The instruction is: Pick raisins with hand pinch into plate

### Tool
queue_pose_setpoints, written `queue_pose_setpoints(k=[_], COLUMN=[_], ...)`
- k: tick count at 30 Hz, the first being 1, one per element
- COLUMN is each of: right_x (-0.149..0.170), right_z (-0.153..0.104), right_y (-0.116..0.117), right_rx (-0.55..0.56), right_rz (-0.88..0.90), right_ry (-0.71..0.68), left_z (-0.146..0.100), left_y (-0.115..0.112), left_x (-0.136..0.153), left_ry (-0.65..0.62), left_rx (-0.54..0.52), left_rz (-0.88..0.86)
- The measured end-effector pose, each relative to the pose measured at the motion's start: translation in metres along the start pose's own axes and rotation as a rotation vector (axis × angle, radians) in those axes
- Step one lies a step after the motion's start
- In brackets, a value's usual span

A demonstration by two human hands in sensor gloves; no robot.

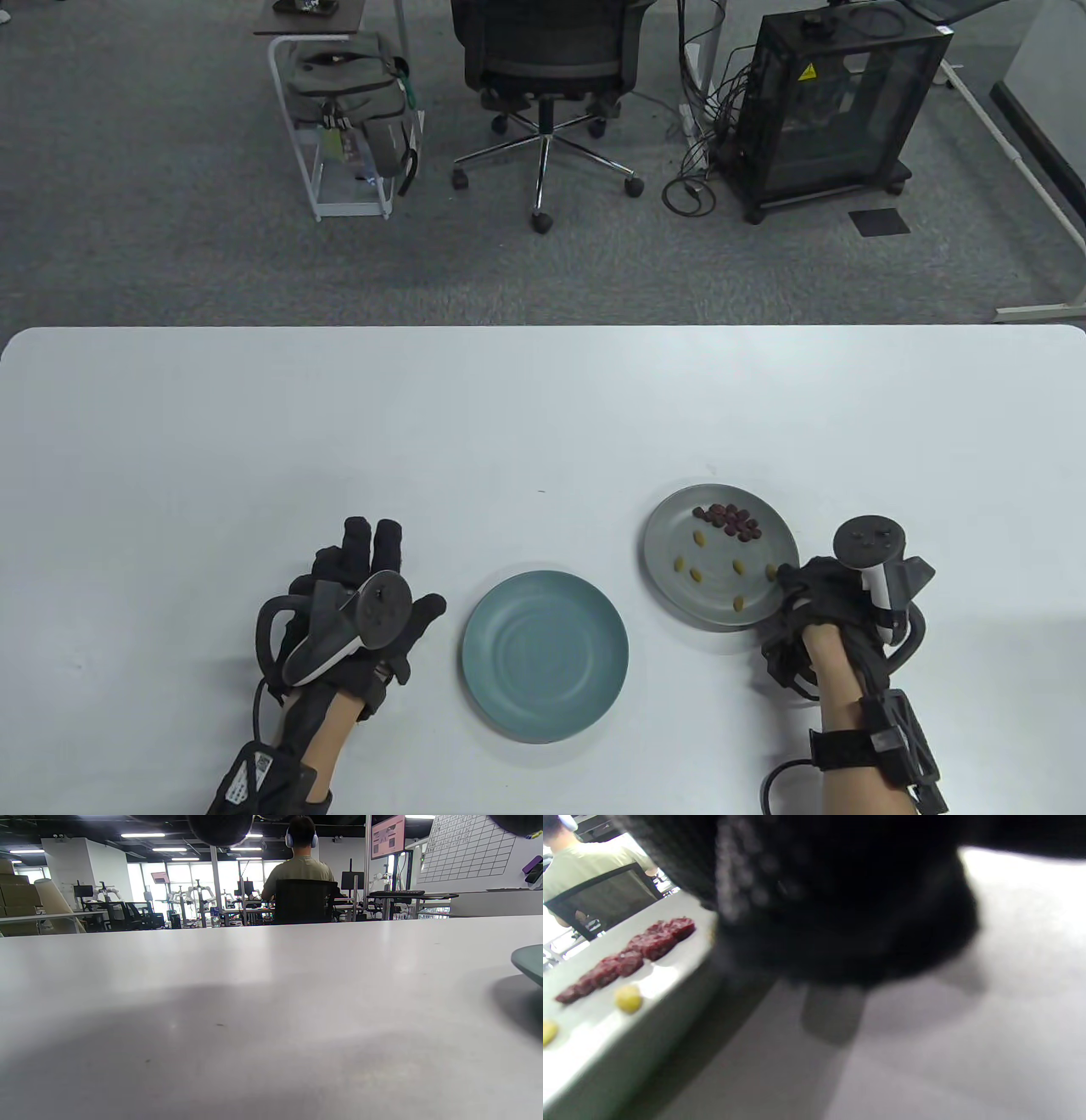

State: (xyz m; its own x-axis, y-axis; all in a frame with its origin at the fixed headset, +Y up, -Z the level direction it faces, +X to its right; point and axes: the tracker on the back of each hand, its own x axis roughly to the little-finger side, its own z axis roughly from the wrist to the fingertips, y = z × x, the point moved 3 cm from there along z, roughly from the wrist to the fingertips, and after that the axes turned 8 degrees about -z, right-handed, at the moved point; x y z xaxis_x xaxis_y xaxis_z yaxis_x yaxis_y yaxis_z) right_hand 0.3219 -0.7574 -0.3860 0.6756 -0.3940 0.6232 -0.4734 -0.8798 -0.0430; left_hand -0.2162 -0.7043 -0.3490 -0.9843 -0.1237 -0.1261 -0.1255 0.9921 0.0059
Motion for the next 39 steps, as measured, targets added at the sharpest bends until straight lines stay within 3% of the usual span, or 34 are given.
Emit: queue_pose_setpoints(k=[7,14,20,32,39], right_x=[0.009,0.015,0.014,-0.032,-0.068], right_z=[0.003,0.008,0.005,-0.035,-0.071], right_y=[-0.001,0.009,0.003,-0.005,0.005], right_rx=[-0.033,-0.185,-0.169,-0.210,-0.253], right_rz=[0.096,0.260,0.332,0.365,0.302], right_ry=[0.021,-0.009,-0.042,-0.254,-0.411], left_z=[0.000,0.000,-0.001,-0.005,-0.008], left_y=[-0.001,-0.002,-0.001,0.005,0.009], left_x=[-0.002,-0.002,-0.005,-0.013,-0.024], left_ry=[-0.003,-0.004,-0.013,-0.052,-0.138], left_rx=[0.008,0.009,-0.003,-0.053,-0.074], left_rz=[-0.014,-0.035,-0.050,-0.158,-0.434])
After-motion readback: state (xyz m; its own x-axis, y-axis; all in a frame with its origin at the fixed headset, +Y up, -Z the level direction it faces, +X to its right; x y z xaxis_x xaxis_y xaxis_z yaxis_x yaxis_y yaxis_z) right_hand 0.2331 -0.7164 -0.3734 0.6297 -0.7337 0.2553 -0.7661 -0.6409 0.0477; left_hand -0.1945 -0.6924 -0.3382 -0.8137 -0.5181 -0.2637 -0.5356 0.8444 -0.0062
